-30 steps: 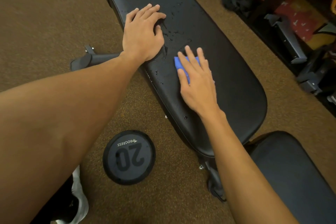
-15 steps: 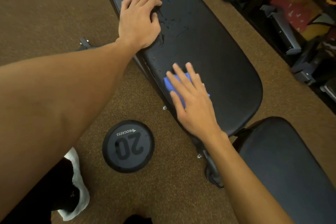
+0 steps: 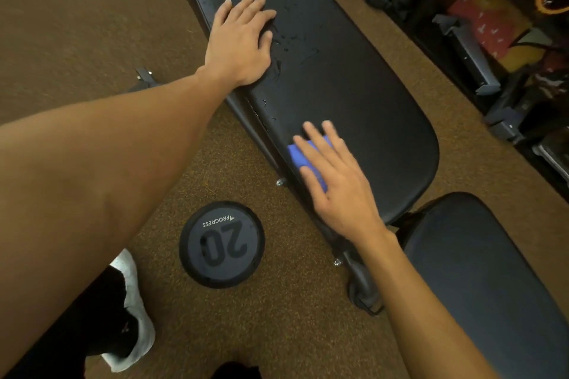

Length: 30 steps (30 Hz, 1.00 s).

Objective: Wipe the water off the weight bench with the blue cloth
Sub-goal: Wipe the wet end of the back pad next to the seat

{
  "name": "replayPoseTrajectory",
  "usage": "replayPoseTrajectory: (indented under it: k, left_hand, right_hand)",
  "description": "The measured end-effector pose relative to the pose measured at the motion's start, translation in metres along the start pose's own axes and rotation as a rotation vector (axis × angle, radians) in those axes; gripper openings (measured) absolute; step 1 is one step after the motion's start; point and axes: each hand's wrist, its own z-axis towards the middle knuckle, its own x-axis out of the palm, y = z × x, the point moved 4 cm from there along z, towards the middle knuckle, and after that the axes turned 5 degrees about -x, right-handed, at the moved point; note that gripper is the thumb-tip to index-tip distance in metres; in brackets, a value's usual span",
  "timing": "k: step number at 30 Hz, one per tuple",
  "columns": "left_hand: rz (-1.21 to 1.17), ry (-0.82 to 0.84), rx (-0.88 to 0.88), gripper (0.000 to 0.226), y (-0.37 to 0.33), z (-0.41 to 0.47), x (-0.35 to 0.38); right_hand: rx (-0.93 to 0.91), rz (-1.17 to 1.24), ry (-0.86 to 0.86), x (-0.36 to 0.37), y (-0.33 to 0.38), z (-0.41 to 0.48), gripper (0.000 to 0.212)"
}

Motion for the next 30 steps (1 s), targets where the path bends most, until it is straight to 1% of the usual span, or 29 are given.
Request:
replayPoseTrajectory:
  k: [3,4,5,6,9,11,12,13,15,17,18,20,23,24,25,26,30]
  left_hand:
    - [0.004,-0.012,-0.006,0.055,0.000,-0.003,-0.001]
    - [0.006,-0.014,-0.007,0.055,0.000,-0.003,-0.001]
    - [0.006,-0.013,-0.008,0.055,0.000,-0.003,-0.001]
    - [0.006,-0.012,-0.011,0.055,-0.001,-0.003,-0.001]
    - [0.005,-0.013,-0.015,0.055,-0.001,-0.003,-0.001]
    - [0.004,-0.015,-0.015,0.055,0.000,-0.003,0.000]
    - [0.003,-0.017,-0.014,0.055,-0.001,-0.003,0.000]
    - [0.001,-0.019,-0.015,0.055,0.000,-0.002,0.000]
    - [-0.004,-0.012,-0.012,0.054,0.001,0.000,0.001]
    - [-0.014,0.011,-0.004,0.054,0.003,0.001,0.001]
    - [-0.023,0.027,0.000,0.054,0.004,0.002,0.001]
    - [-0.049,0.063,0.008,0.055,0.007,0.003,0.000]
    - [-0.099,0.120,0.023,0.055,0.010,0.005,-0.002]
    - [-0.117,0.138,0.024,0.054,0.010,0.006,-0.002]
    - [-0.139,0.152,0.022,0.054,0.012,0.008,-0.002]
    - [-0.163,0.163,0.017,0.054,0.013,0.009,-0.002]
    - [-0.243,0.207,-0.013,0.054,0.017,0.013,-0.004]
  right_hand:
    - [0.273,0.030,-0.110,-0.003,-0.021,0.022,0.049]
    - [0.319,0.019,-0.120,0.000,-0.019,0.035,0.050]
    - [0.318,0.001,-0.116,0.004,-0.013,0.046,0.051]
    - [0.274,-0.011,-0.100,0.007,-0.004,0.054,0.051]
    - [0.018,-0.018,0.003,0.012,0.015,0.044,0.050]
    - [-0.087,-0.013,0.054,0.007,0.009,0.022,0.050]
    - [-0.080,-0.006,0.047,0.003,0.002,0.015,0.049]
    - [-0.035,0.004,0.020,-0.001,-0.007,0.014,0.048]
    - [0.120,0.009,-0.043,-0.003,-0.021,0.028,0.048]
    - [0.233,-0.015,-0.086,0.001,-0.019,0.055,0.050]
    - [0.241,-0.031,-0.094,0.006,-0.011,0.068,0.051]
    - [0.163,-0.047,-0.075,0.015,0.010,0.082,0.051]
    - [-0.065,-0.079,0.008,0.020,0.034,0.066,0.050]
    - [-0.107,-0.082,0.031,0.018,0.034,0.057,0.050]
    - [-0.113,-0.074,0.040,0.017,0.030,0.050,0.050]
    - [-0.080,-0.060,0.030,0.014,0.025,0.048,0.050]
    - [0.196,-0.041,-0.068,0.016,0.015,0.084,0.052]
